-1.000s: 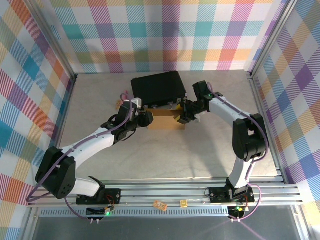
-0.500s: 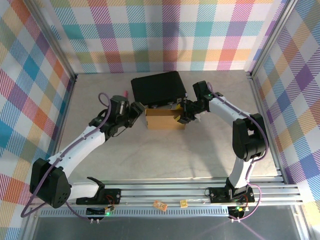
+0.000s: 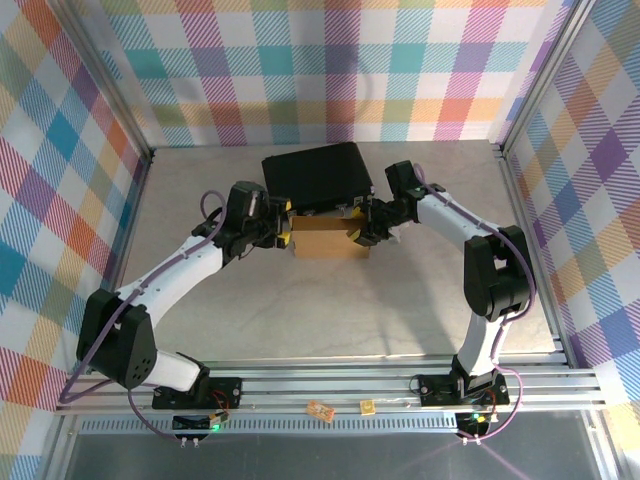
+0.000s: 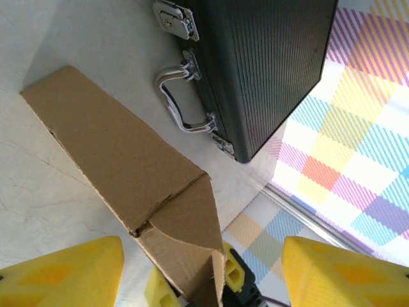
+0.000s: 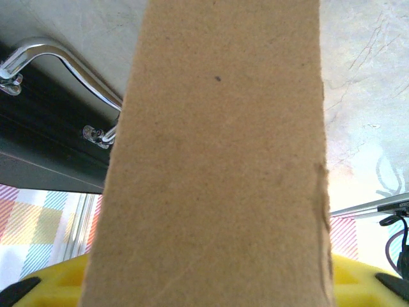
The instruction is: Fold the paper box
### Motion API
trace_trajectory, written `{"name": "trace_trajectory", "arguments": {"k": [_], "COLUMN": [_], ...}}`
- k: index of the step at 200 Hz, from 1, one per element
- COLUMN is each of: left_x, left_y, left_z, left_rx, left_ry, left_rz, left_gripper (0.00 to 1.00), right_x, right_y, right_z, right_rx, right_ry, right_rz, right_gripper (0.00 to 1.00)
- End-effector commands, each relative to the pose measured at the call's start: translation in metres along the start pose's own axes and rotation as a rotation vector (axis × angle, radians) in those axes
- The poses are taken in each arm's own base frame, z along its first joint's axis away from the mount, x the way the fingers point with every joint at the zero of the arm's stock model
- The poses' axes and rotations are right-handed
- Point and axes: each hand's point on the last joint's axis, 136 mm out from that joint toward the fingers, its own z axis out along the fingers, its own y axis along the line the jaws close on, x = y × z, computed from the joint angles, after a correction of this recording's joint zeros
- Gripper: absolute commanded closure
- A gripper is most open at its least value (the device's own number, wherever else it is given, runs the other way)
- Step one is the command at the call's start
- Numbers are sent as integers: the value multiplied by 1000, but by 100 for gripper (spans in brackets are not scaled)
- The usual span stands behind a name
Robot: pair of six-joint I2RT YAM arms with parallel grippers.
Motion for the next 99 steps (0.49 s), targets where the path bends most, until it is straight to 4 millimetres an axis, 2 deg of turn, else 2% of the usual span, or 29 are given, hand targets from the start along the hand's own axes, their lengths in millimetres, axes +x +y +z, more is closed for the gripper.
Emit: {"name": "trace_trajectory", "arguments": {"k": [1,60,99], "left_x": [8,5,4], "left_y": [-2,23,26], "left_z": [15,13,16], "left_rx": [26,-42,-41], "left_ry": [42,19,24], "left_rz": [-68,-90,-89], "left_gripper": [35,51,60], "right_x": [-3,-5,-5], "right_y": [1,2,1], "right_z": [5,6,6], "right_rx": [14,14,17], "right_ry": [-9,-10,-11], "right_rz": [12,16,16], "right_gripper": [51,51,51]}}
